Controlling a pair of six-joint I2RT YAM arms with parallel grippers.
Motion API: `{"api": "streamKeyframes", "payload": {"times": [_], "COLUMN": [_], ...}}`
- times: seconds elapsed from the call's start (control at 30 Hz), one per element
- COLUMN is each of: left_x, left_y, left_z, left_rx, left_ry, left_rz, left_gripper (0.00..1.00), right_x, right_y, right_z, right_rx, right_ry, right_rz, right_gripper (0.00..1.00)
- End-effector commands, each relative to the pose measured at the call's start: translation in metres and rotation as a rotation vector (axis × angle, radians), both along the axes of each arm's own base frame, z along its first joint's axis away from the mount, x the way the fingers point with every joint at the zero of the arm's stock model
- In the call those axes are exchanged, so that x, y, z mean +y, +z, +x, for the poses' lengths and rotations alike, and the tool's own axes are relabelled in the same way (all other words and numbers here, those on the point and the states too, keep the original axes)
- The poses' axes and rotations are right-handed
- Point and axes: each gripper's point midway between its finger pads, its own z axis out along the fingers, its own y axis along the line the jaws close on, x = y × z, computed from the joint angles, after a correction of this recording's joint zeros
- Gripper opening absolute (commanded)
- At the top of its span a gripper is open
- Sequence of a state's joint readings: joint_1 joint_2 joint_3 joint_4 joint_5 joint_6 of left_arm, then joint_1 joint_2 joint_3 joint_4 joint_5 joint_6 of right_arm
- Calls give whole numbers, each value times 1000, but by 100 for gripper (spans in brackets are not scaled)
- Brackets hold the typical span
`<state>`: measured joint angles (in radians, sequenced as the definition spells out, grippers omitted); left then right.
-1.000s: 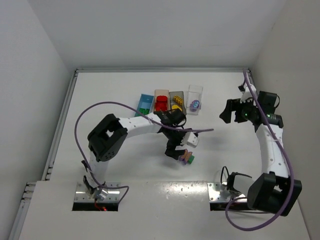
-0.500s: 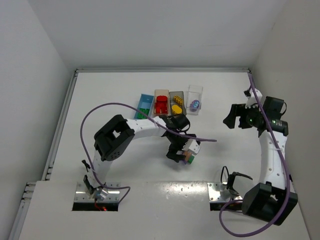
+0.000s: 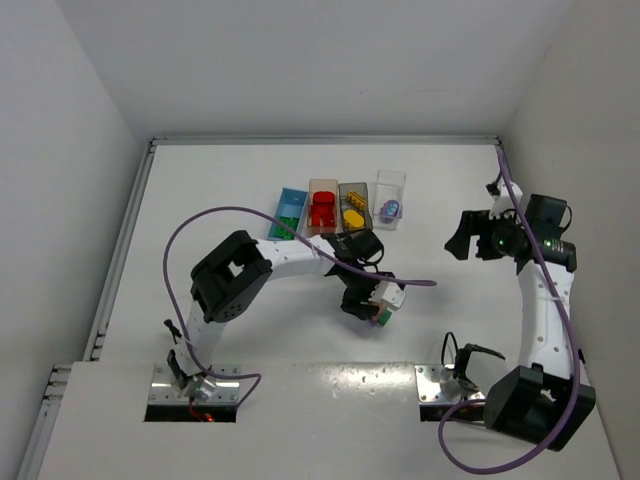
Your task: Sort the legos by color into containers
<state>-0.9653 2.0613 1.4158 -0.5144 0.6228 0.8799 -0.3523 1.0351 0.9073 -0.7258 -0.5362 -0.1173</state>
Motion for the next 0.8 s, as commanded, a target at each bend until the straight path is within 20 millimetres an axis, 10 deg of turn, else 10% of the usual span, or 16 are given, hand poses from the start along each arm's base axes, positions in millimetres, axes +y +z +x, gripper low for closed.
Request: {"api": "streamKeyframes", "payload": {"times": [0.0, 0.17, 0.5, 0.77], "left_x": [-8, 3, 47, 58], "left_y": [5, 13, 115, 155], "left_z": [-5, -9, 43, 61], "left_rx": [-10, -12, -87, -109], "left_ry": [-30, 12, 530, 711], "left_rz": [-41, -23, -265, -327], "left_gripper": [51, 26, 24, 24], "right_x": [0, 18, 115, 181], "right_y": [16, 5, 13, 17], "right_z": [6, 6, 4, 17], "right_rx": [-54, -18, 98, 165], "right_ry": [18, 64, 406, 645], "right_rz": [-5, 96, 596, 664], "right_gripper": [87, 87, 83, 83]}}
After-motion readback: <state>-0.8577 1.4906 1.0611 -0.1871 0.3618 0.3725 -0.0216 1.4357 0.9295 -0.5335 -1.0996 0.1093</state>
